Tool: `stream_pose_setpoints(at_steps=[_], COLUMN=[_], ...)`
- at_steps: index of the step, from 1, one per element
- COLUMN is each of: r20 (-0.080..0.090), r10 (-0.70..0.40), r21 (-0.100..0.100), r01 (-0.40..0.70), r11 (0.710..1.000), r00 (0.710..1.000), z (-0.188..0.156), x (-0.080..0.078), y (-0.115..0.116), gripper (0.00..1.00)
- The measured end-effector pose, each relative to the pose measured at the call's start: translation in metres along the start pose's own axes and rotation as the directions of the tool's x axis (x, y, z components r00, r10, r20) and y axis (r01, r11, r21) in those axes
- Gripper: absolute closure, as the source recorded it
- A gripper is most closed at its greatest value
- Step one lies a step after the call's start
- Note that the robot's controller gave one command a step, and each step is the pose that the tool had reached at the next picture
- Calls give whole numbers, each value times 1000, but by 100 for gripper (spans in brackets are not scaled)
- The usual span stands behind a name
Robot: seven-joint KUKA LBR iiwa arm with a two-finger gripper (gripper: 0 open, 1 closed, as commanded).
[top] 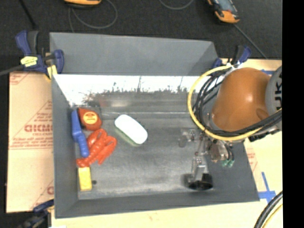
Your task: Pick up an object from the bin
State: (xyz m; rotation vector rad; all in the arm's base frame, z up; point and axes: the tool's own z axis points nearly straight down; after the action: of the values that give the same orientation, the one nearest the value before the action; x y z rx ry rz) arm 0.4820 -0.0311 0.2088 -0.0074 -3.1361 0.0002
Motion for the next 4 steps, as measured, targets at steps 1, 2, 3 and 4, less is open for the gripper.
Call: stream_pose_setpoints(at_steps=[1, 2, 3, 4], r20=[8, 12, 6, 5], r10=[-2, -106, -381, -388], r21=[1, 2, 2, 3], r01=[2, 106, 381, 388], r11=[1000, 994, 925, 922], r00=[1000, 994, 925, 922], z=[-4, 54, 54, 69], x=[-2, -3, 5, 7], y=[0, -29, -63, -94], gripper=[0, 0, 0, 0])
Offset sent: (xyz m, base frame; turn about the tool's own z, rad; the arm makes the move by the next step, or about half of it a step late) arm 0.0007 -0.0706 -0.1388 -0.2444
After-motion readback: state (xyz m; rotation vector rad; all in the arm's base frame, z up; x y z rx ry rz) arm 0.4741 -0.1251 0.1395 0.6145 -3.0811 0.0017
